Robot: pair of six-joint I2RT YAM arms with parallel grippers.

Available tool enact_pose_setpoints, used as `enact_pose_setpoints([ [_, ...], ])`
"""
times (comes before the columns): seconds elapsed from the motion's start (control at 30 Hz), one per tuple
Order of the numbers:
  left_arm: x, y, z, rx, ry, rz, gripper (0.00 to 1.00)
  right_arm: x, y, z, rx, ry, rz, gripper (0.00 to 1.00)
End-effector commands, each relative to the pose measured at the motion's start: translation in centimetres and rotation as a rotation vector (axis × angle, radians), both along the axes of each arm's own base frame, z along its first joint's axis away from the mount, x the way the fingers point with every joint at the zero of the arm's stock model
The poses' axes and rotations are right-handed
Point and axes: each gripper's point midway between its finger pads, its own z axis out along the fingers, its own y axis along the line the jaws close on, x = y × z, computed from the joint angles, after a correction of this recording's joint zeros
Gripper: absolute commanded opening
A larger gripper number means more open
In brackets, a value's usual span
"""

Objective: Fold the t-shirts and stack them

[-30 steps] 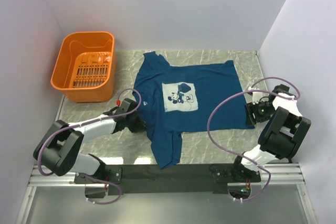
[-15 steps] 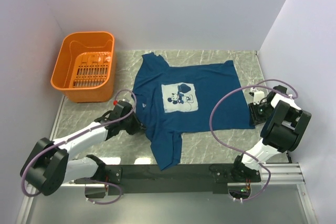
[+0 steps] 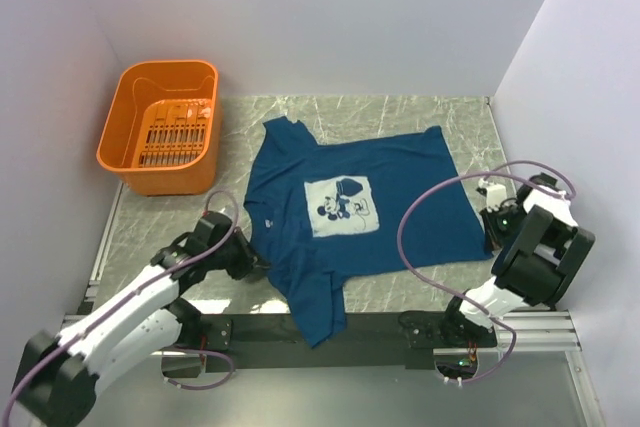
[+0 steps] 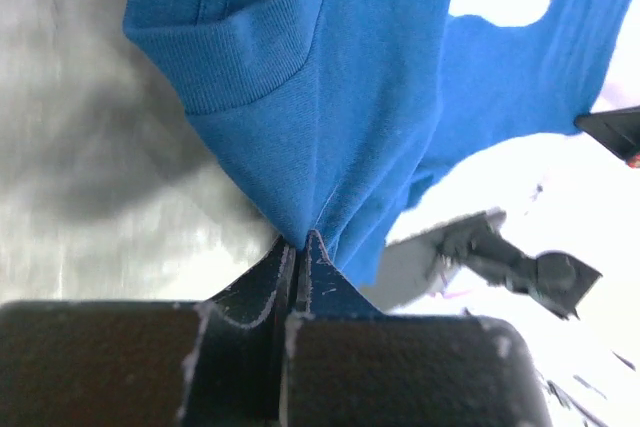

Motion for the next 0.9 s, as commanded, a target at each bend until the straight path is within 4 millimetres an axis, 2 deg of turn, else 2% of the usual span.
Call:
enact_pose_setpoints([
  [0.0, -4.1, 0.9, 0.1, -0.017, 0.145, -0.018, 0.01, -4.5, -0.7, 1.2, -0.032, 0.083, 0.096, 0.00],
  [0.07, -5.6, 1.6, 0.5, -0.013, 0.173, -0.017, 0.01, -6.1, -1.3, 1.6, -0.046, 0.096, 0.084, 0.00],
  [0.17, -6.5, 2.2, 1.6, -0.015, 0.170, -0.005, 0.00, -8.2, -2.2, 1.8, -0.074, 0.118, 0.084, 0.00],
  [0.33, -8.2, 3.0, 2.2, -0.012, 0.221, 0.001, 0.01, -11.0, -1.4, 1.8, -0.043, 0.172, 0.117, 0.00],
  [0.57, -9.3, 3.2, 3.7, -0.027, 0.237, -0.011, 0.01, -13.1, -0.9, 2.4, -0.049, 0.187, 0.128, 0.00],
  [0.6, -9.4, 3.2, 3.6, -0.028, 0.241, -0.012, 0.09, -13.1, -0.8, 2.4, -0.051, 0.179, 0.127, 0.00],
  [0.67, -9.4, 3.0, 3.4, -0.032, 0.253, -0.023, 0.27, -12.5, -0.9, 2.7, -0.057, 0.149, 0.110, 0.13],
  [0.7, -9.3, 2.9, 3.6, -0.030, 0.246, -0.027, 0.45, -11.3, -0.9, 3.3, -0.043, 0.095, 0.085, 0.21],
  [0.73, -9.0, 2.8, 3.9, -0.031, 0.233, -0.028, 0.52, -10.7, -0.7, 3.7, -0.024, 0.072, 0.065, 0.37],
  [0.77, -7.9, 2.7, 5.3, -0.032, 0.180, -0.020, 0.57, -10.0, -0.6, 4.1, -0.005, 0.049, 0.051, 0.41],
  [0.8, -7.1, 2.7, 6.2, -0.021, 0.134, -0.023, 0.67, -8.0, -0.7, 5.2, 0.030, -0.021, 0.015, 0.44],
  [0.87, -5.2, 2.3, 8.6, -0.005, 0.056, -0.023, 0.74, -5.7, -0.1, 6.1, 0.078, -0.069, 0.007, 0.47],
])
